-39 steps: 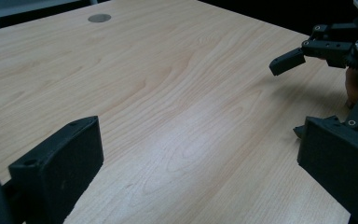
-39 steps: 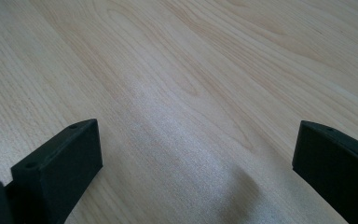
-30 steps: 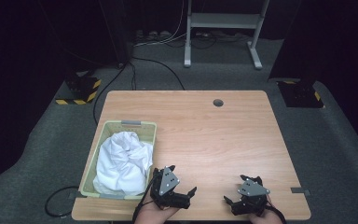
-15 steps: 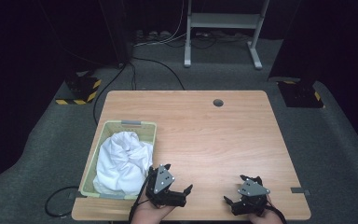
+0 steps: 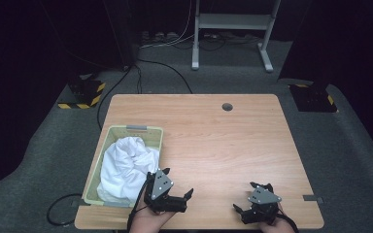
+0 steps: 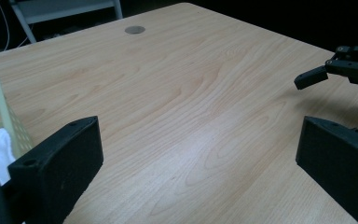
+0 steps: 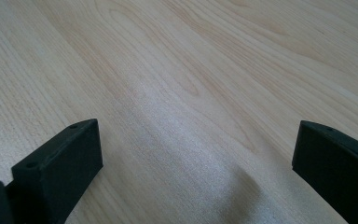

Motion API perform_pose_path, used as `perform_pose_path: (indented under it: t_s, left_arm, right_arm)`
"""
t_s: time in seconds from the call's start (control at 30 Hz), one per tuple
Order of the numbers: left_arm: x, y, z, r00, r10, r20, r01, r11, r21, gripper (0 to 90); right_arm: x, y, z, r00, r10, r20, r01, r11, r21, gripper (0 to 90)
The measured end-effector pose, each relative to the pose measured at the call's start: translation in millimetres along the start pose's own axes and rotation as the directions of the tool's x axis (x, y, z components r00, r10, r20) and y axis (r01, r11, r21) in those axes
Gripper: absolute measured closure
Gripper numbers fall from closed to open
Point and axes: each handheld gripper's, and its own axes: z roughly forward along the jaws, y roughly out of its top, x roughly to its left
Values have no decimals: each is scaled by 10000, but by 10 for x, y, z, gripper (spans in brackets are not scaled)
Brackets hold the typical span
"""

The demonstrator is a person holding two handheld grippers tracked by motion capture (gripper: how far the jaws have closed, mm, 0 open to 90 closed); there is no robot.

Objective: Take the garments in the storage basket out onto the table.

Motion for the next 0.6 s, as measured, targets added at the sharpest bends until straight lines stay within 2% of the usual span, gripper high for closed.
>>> perform_pose_path:
  t_s: [0.6]
  left_arm:
    - [212,2,-210,9981,-132,-607,122,9998,-166,8]
  right_arm:
    - [7,1,1,10000,-53,21,53,10000,18,11]
